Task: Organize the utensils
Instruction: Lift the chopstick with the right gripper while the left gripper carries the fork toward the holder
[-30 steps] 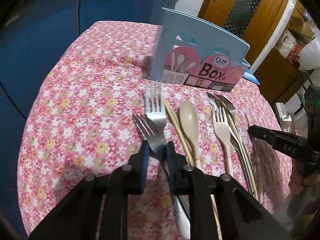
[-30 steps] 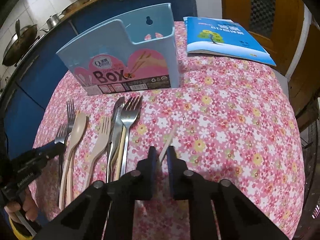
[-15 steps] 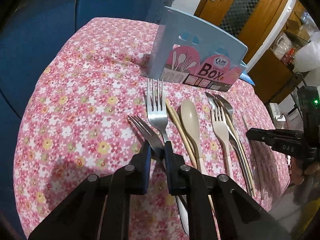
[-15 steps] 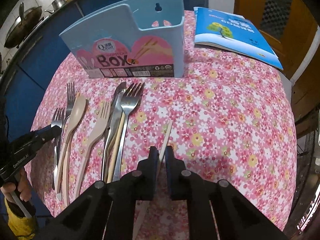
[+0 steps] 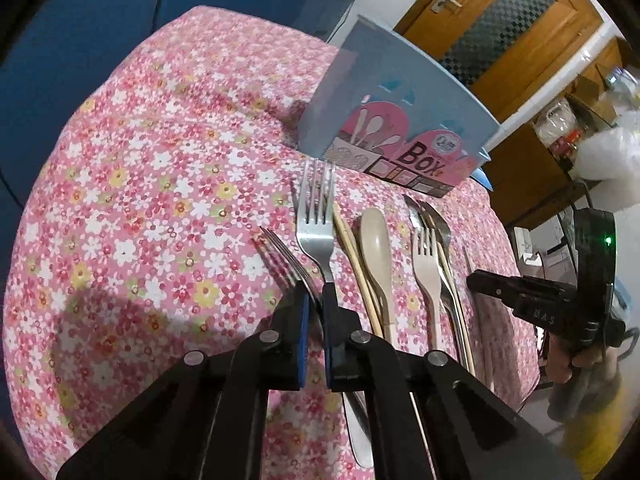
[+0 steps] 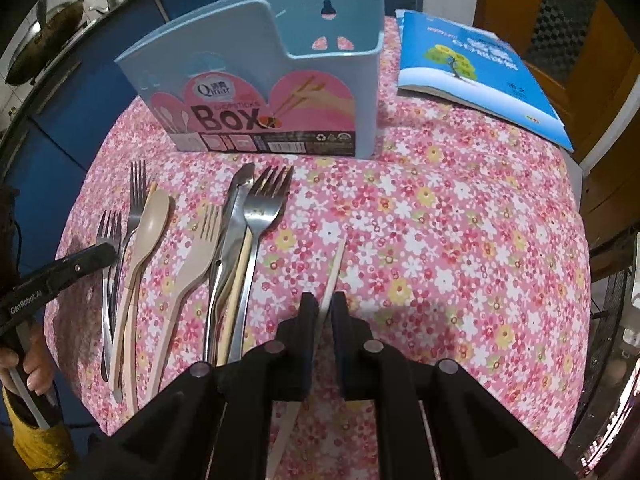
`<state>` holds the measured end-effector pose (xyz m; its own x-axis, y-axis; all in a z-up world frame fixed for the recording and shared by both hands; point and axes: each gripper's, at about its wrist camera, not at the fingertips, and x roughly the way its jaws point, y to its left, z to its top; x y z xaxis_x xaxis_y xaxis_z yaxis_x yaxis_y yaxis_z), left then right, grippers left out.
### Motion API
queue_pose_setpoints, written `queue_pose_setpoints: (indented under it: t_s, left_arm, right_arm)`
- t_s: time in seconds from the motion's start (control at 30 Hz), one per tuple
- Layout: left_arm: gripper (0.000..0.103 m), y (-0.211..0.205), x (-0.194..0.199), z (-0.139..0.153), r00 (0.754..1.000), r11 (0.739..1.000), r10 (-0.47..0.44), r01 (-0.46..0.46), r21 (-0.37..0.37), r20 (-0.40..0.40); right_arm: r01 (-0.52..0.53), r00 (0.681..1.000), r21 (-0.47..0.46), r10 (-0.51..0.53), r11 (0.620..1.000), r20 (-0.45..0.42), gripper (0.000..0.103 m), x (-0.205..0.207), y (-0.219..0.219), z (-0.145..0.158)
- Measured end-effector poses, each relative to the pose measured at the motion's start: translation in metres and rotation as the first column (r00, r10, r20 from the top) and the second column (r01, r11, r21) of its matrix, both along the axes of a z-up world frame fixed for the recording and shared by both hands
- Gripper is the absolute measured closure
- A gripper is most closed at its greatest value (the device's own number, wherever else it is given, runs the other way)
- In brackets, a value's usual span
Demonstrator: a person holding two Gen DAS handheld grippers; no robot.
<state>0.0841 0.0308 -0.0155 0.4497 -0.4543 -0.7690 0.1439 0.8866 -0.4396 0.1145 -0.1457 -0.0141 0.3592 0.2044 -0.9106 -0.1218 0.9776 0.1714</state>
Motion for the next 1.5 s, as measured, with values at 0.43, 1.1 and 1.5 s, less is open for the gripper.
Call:
queue_pose_setpoints:
  t_s: [0.43,1.1,1.5]
  left_arm:
    - [0.103,-0.013,-0.036,0.060,0.969,0.999,-0.014,0.001,0.053,0.248]
    - [0.103,-0.021,-0.032,0.122,0.883,0.996,0.048,-0.080,0.049,0.467]
    - [0.103,-0.035,0.009,0.188,0.817,0.996,0.035,-0.076,0.048,0.575]
  right_arm:
    - [0.048,0.957,0.089,-0.071,0.995,0.281,0.097,-0.053,-0.005,0.043]
    - [0.099,0.765,0.042,-0.103,0.994,0.635,0.097,-0.067,0.007,0.111]
    - [0.132,0.693,0.068,-0.140,0.989,0.708,0.097,-0.035,-0.009,0.153]
